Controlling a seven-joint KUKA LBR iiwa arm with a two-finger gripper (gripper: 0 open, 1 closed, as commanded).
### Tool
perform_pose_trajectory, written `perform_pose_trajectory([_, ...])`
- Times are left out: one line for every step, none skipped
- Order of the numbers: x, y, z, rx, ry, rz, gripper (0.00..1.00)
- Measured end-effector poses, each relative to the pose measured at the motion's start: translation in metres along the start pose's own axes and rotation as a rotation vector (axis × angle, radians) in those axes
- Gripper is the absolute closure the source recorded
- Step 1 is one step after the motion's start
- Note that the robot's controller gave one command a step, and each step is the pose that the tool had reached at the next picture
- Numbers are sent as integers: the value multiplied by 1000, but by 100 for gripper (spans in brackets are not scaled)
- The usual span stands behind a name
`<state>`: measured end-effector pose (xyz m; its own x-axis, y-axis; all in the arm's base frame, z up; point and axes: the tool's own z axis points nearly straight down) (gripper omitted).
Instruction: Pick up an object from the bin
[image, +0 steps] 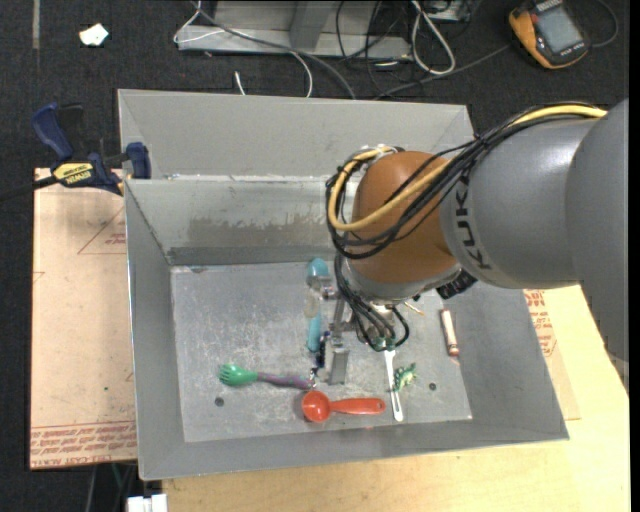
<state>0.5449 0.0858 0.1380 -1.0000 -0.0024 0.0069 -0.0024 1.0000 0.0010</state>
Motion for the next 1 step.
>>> perform_pose_trajectory([-2, 0, -5, -1, -7, 3, 0])
